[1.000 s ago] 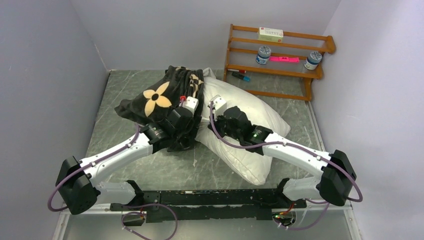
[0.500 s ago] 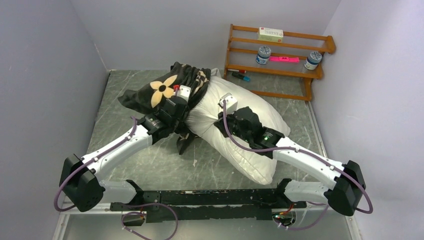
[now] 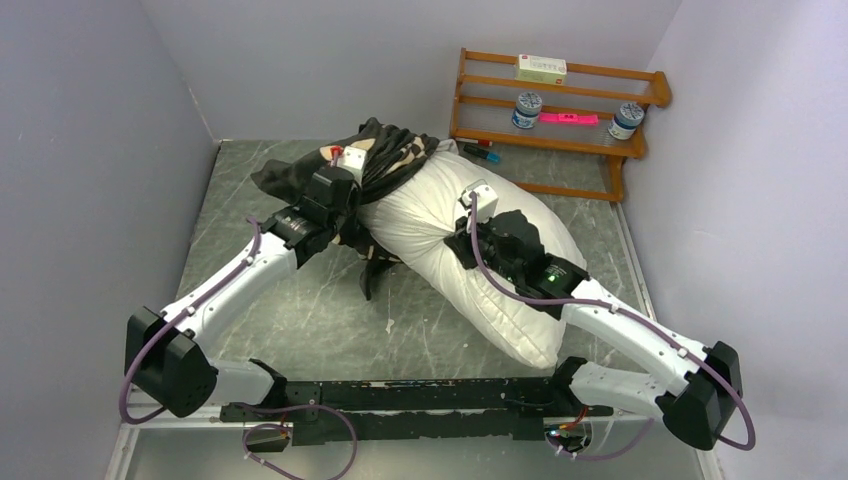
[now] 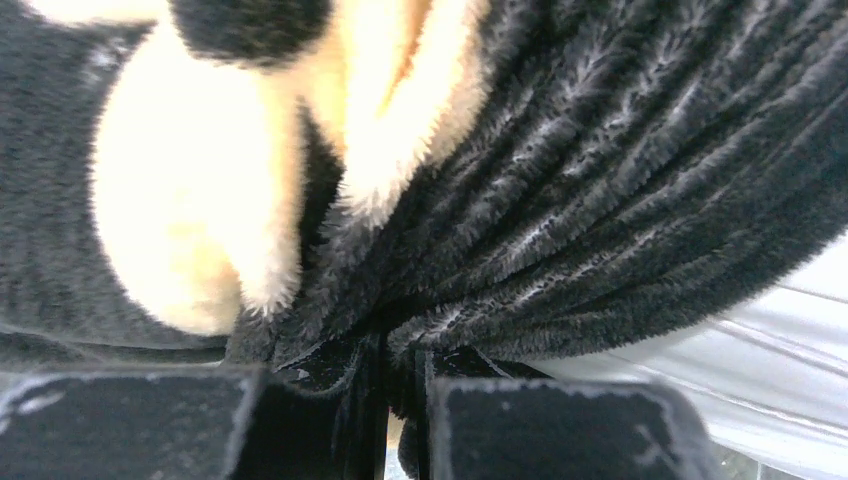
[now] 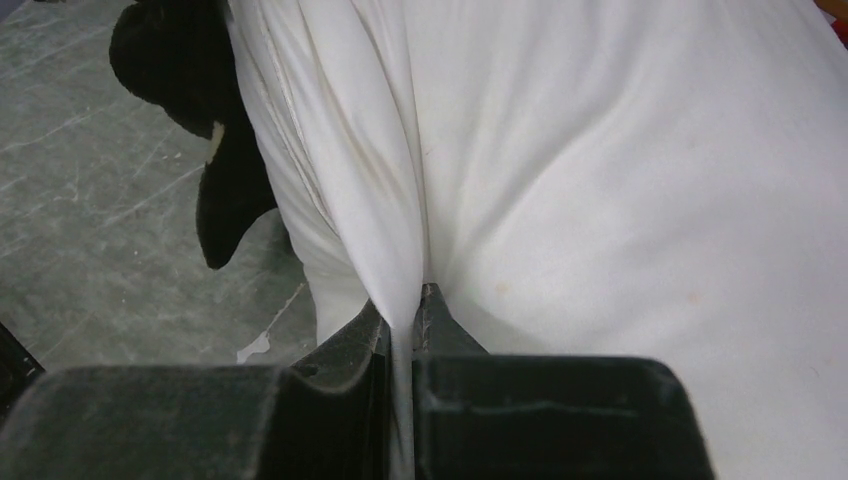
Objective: Remove the pillowcase from the pillow
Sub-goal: Remove the pillow from the pillowcase.
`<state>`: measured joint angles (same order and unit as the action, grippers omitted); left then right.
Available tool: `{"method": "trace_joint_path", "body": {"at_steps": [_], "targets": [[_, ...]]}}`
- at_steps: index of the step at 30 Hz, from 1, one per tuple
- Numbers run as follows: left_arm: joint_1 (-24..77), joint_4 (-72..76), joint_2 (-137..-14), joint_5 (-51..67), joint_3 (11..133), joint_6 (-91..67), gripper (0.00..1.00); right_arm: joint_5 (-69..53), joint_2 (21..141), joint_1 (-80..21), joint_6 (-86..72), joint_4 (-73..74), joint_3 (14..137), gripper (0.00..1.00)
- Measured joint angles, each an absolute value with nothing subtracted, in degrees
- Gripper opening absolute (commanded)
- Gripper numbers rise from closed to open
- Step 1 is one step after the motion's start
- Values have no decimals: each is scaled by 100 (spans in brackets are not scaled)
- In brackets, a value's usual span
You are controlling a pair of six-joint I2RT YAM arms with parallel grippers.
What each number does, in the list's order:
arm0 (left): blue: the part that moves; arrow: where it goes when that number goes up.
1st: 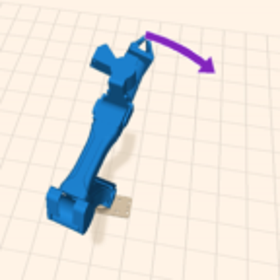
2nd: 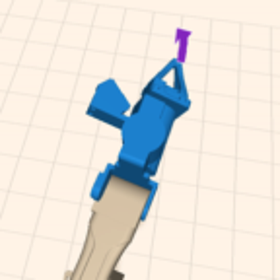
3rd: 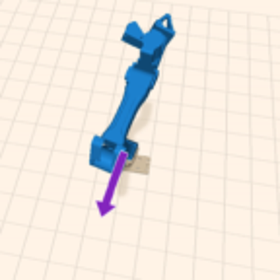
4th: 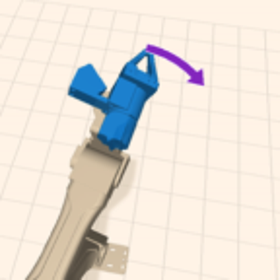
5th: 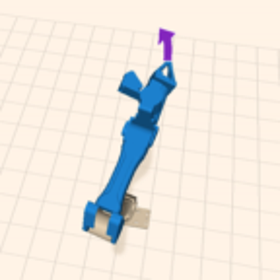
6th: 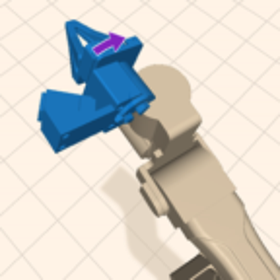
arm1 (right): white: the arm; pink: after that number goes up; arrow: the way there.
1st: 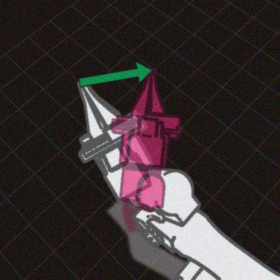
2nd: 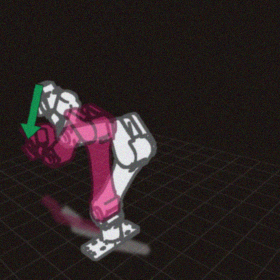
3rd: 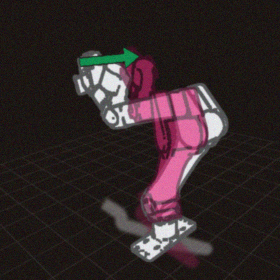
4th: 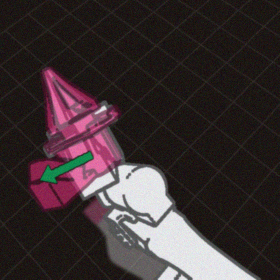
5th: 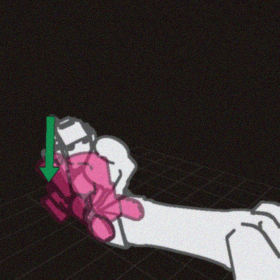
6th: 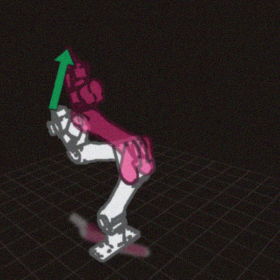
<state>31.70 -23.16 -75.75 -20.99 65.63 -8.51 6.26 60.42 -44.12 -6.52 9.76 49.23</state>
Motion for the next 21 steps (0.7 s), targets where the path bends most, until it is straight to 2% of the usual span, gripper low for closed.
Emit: {"method": "trace_joint_path", "body": {"at_steps": [21], "targets": [[2357, -2324, -8169, -1369, 7269, -821, 5, -14, 5422, -3579, -657, 1831, 5089, 0]]}}
